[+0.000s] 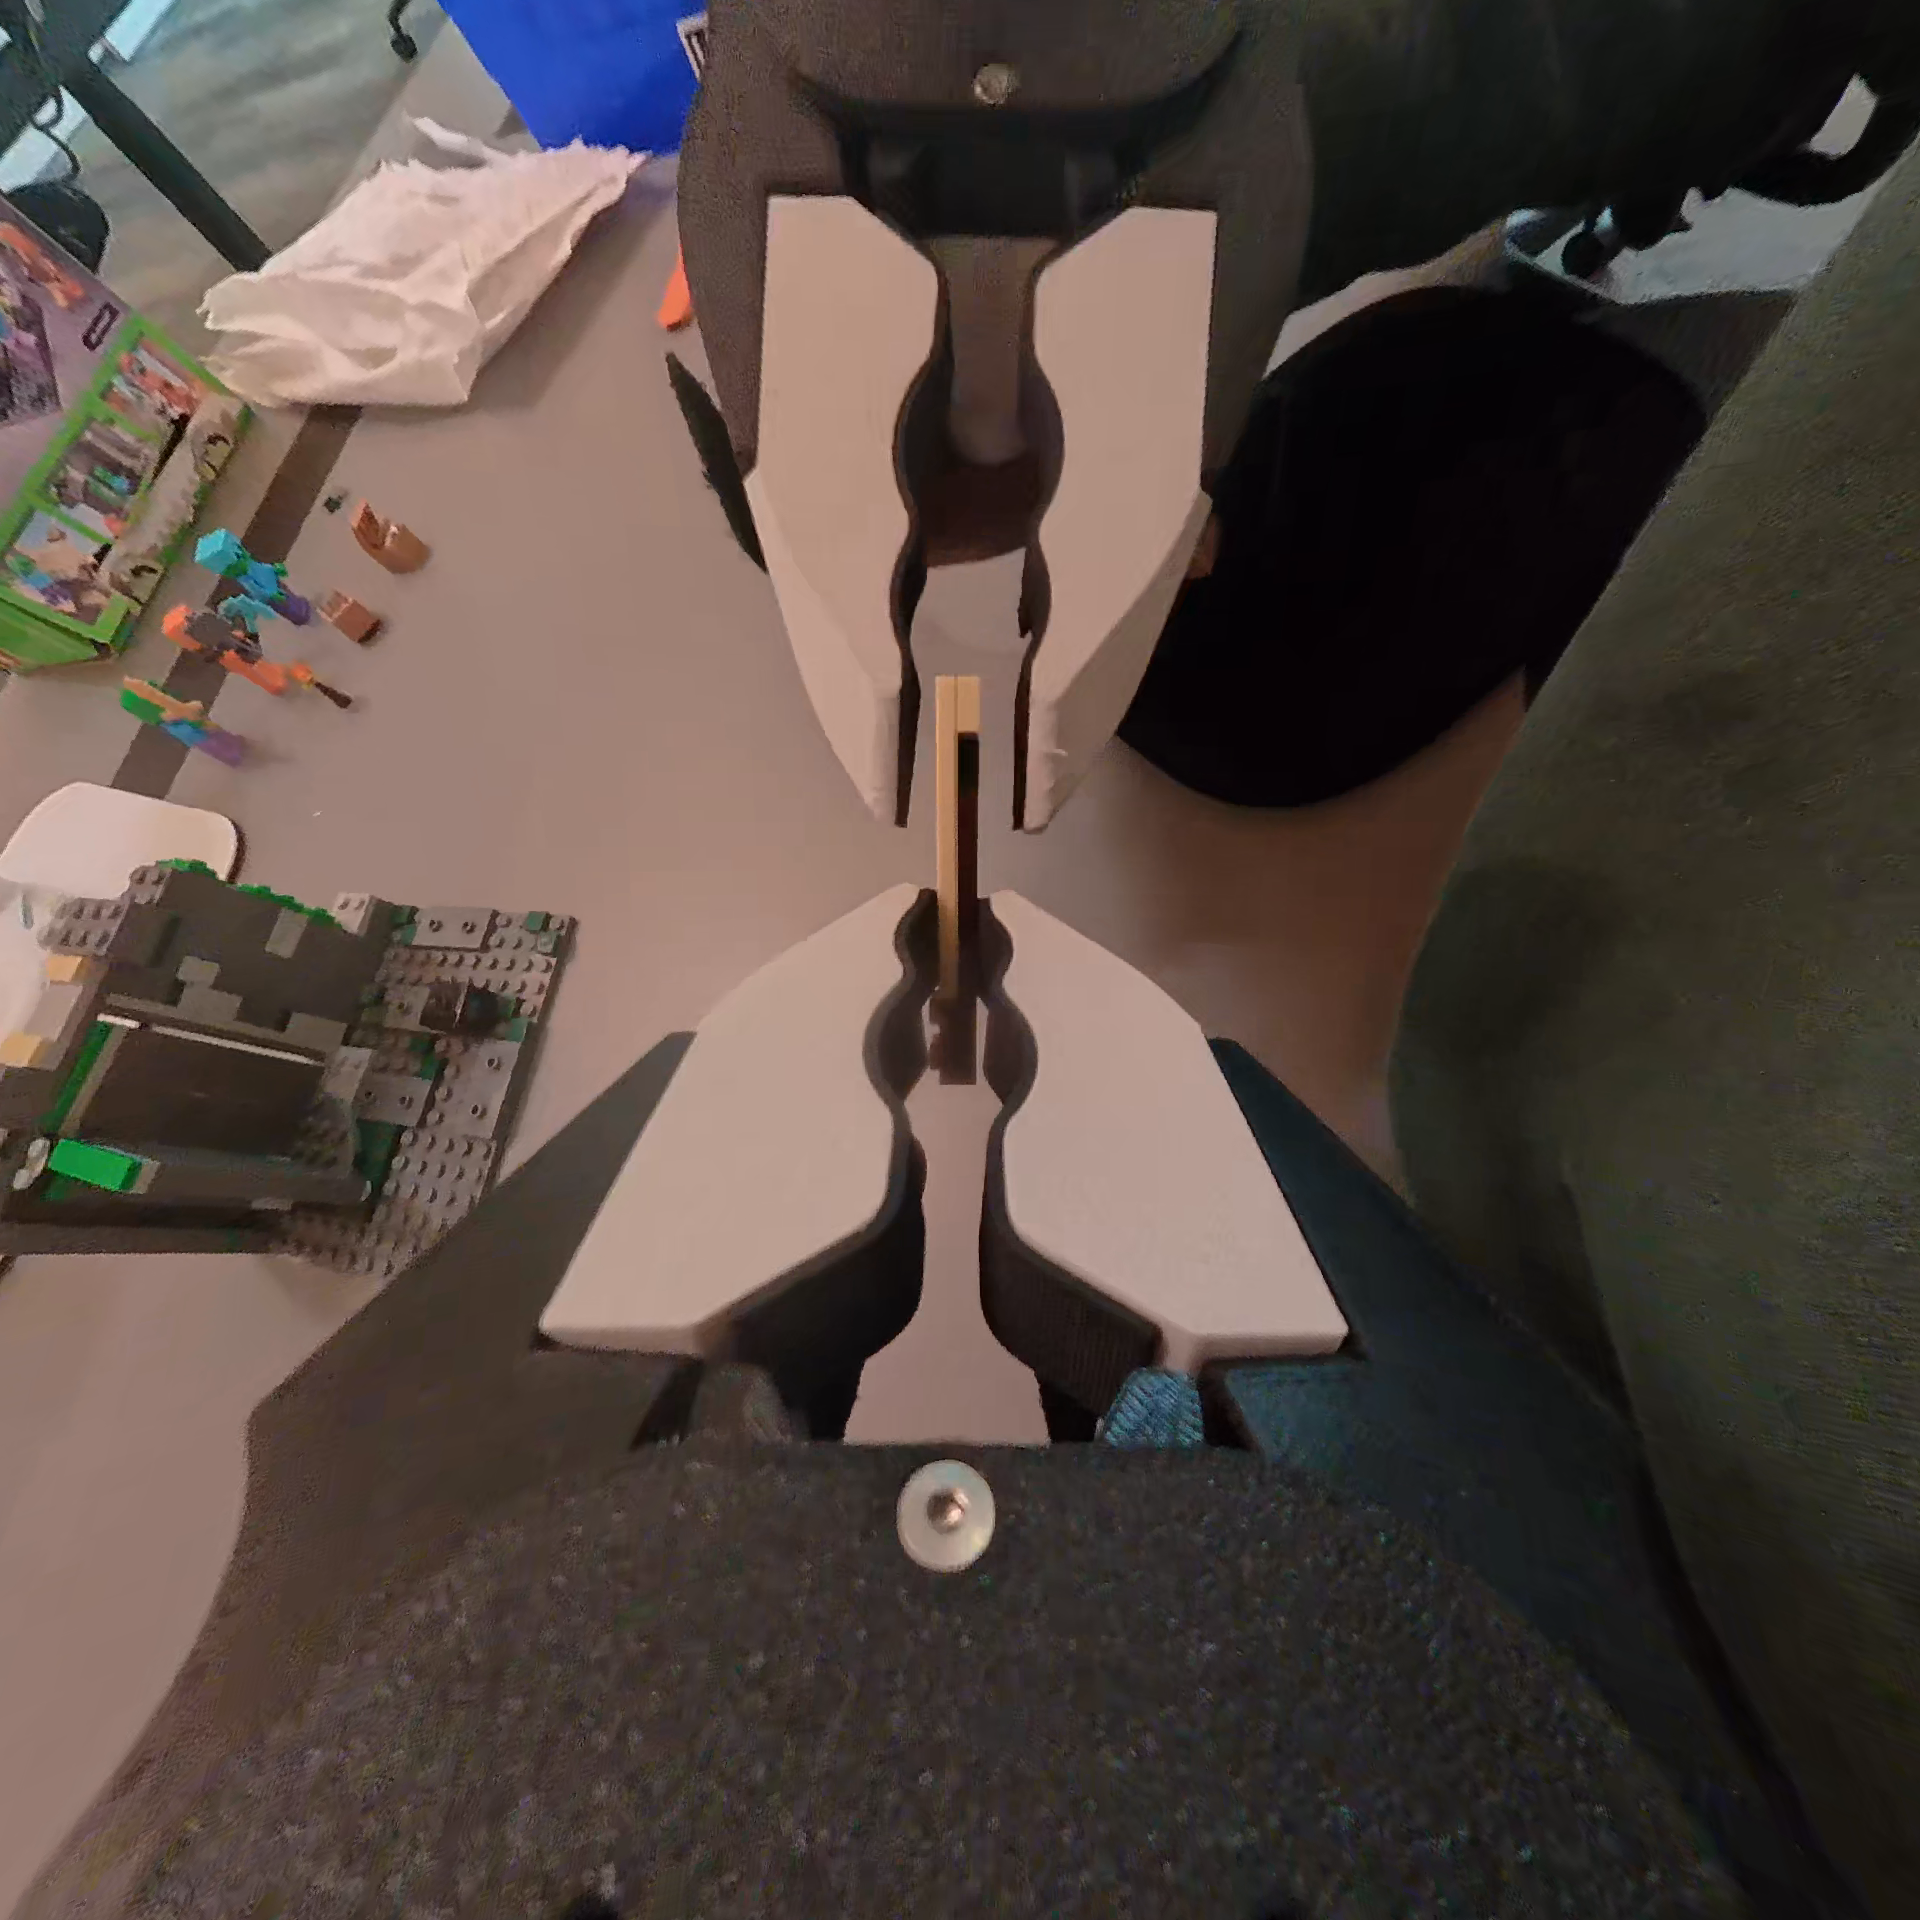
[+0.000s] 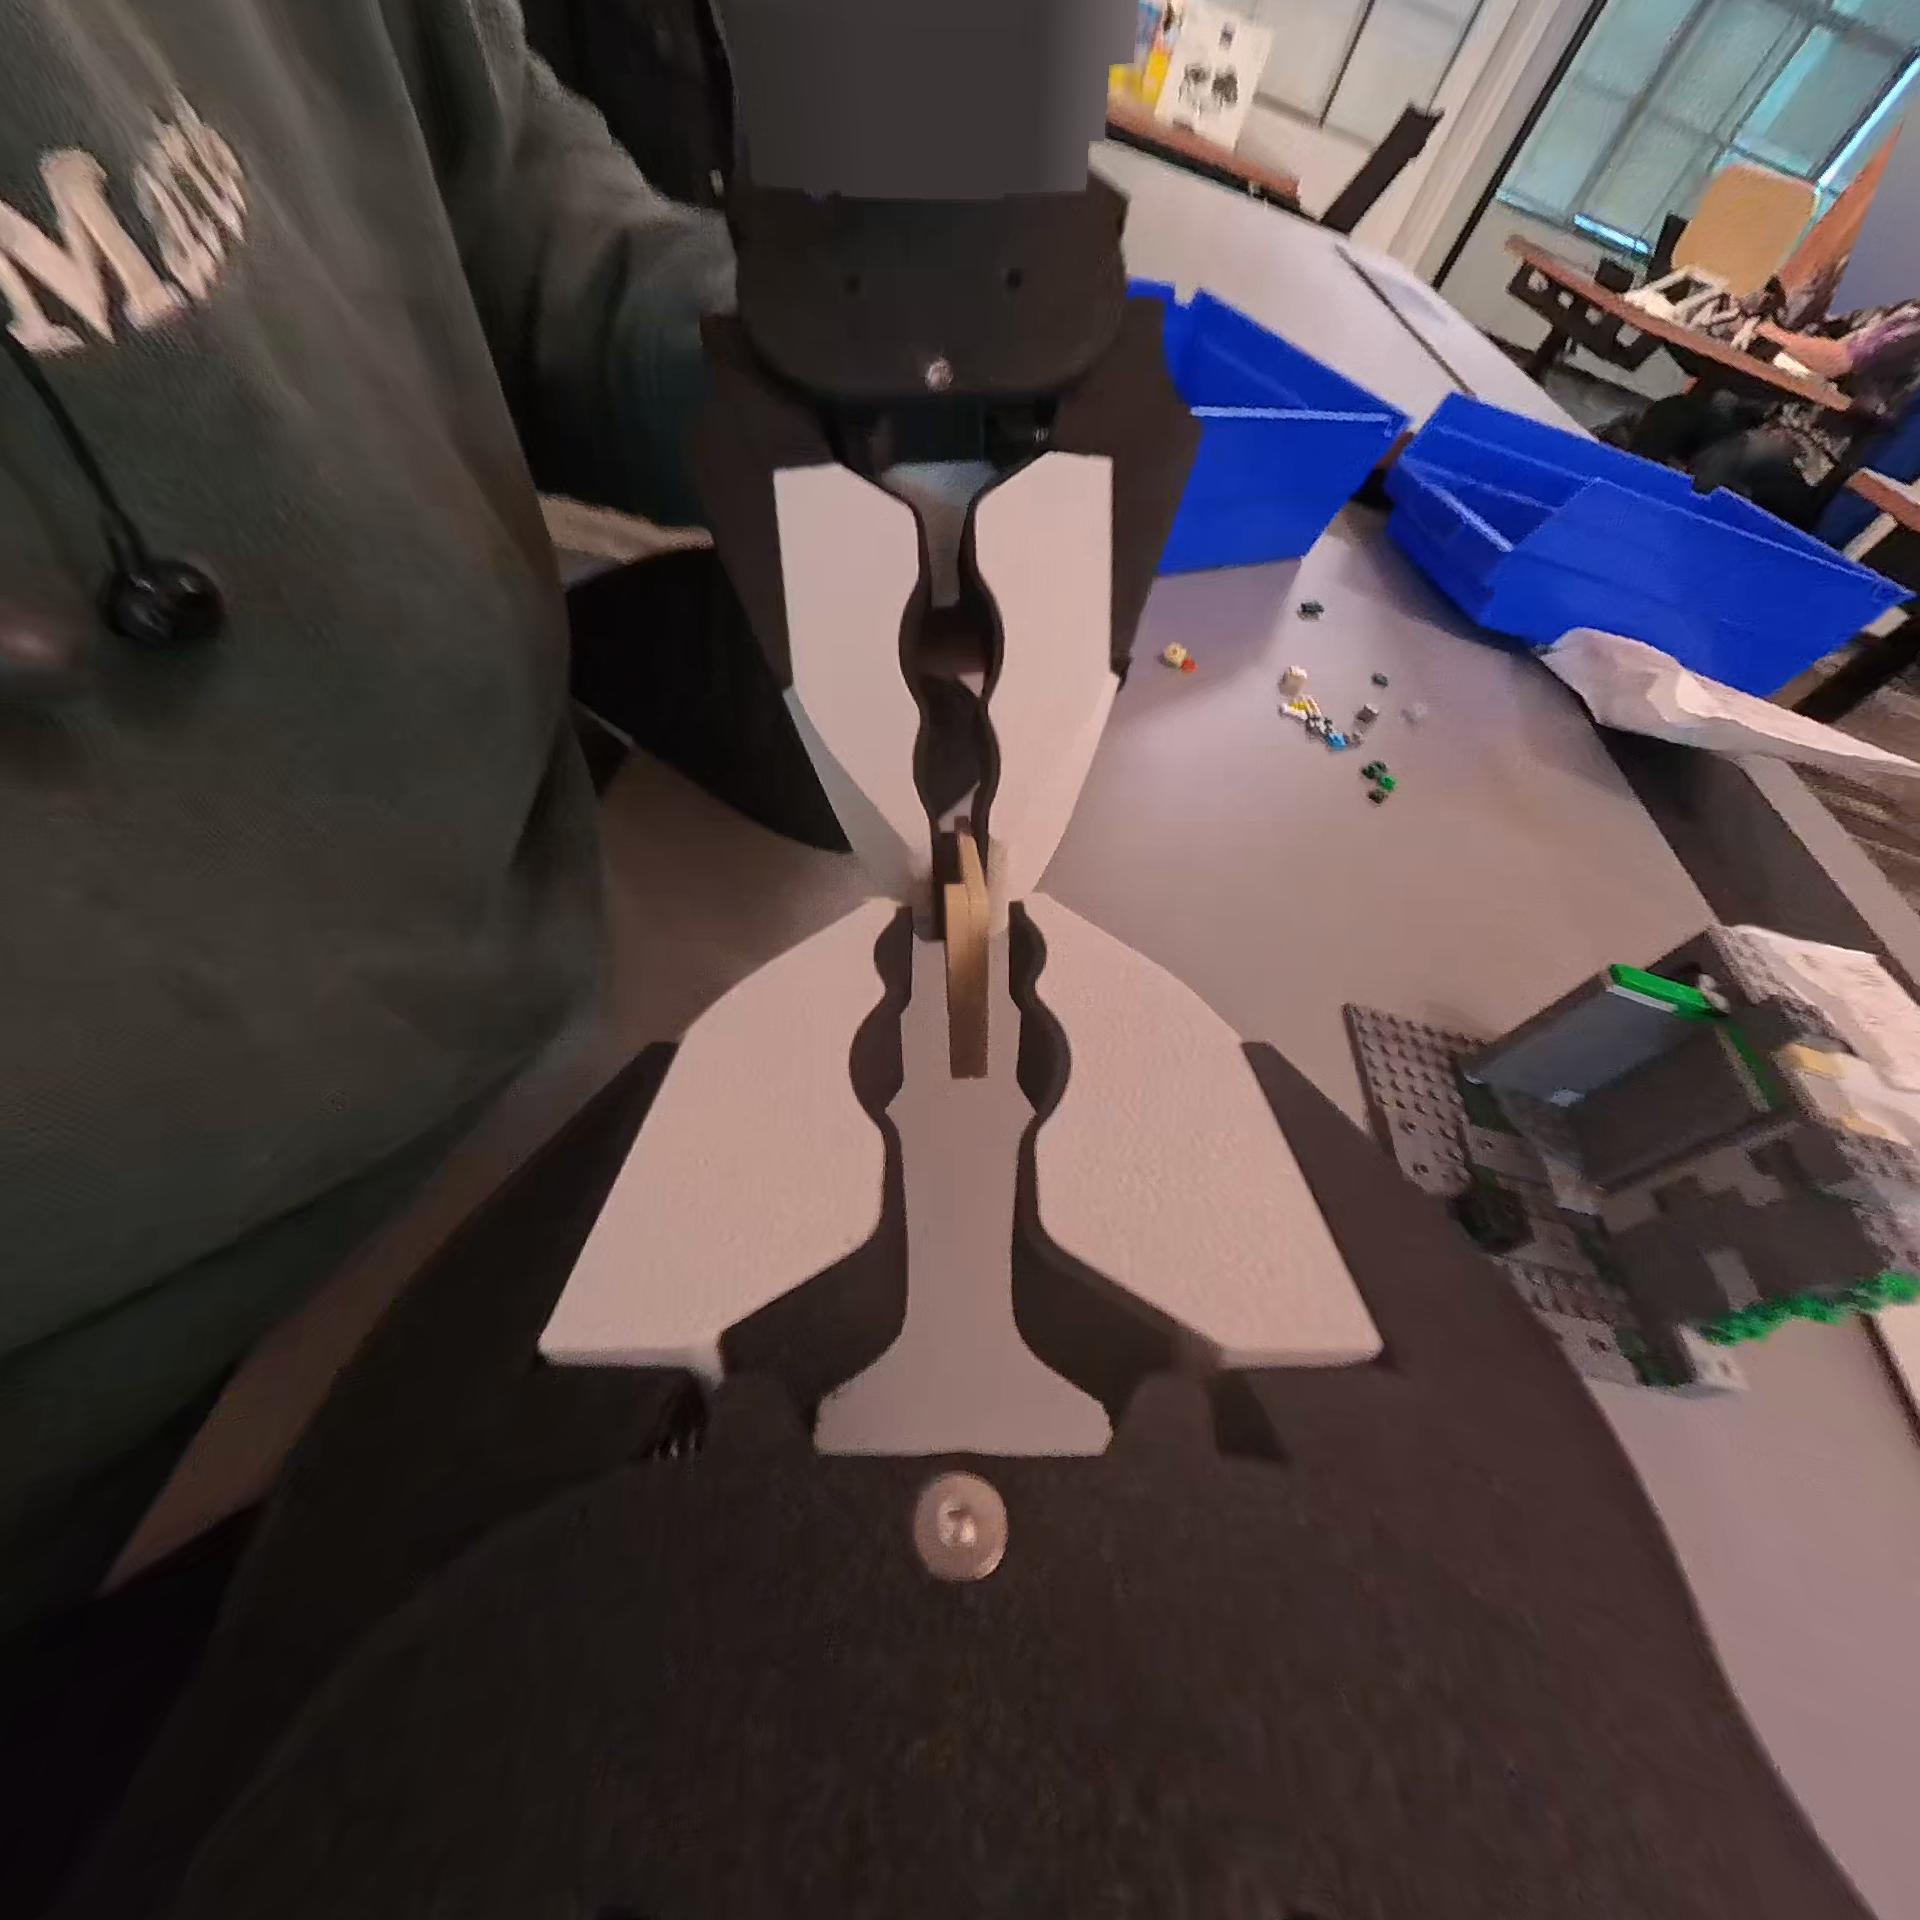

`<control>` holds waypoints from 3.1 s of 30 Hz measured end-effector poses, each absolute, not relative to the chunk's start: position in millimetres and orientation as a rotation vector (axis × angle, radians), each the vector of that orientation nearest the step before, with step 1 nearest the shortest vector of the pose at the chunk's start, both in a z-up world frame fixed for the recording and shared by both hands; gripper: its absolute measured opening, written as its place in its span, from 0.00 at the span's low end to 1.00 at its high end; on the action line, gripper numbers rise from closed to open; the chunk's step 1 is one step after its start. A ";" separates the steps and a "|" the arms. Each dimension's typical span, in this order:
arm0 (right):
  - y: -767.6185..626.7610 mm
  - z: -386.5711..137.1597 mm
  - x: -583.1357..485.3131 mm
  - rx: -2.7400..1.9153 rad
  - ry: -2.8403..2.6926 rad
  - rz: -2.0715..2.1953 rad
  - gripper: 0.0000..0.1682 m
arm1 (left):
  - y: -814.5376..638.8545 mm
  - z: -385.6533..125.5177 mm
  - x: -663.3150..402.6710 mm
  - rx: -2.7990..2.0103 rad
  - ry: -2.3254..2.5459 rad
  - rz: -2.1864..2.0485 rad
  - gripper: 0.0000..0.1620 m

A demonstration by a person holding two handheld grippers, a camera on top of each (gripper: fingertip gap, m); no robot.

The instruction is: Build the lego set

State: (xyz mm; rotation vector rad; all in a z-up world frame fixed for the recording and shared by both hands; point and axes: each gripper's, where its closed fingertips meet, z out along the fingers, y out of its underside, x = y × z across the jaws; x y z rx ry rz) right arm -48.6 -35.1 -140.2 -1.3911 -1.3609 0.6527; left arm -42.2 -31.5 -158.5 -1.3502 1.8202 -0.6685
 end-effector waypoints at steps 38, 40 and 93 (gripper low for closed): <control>-6.4 -169.3 -22.3 -1.878 -1.109 0.835 0.20 | 20.8 -191.4 -44.2 -1.123 1.859 -0.249 0.05; -3.7 -172.3 -18.7 -1.957 -1.076 0.908 0.27 | 24.5 -190.9 -41.1 -1.077 1.858 -0.202 0.05; 37.5 -231.9 -9.8 -1.965 -1.575 0.395 0.23 | 42.4 -229.5 -41.2 -1.516 1.855 -0.777 0.10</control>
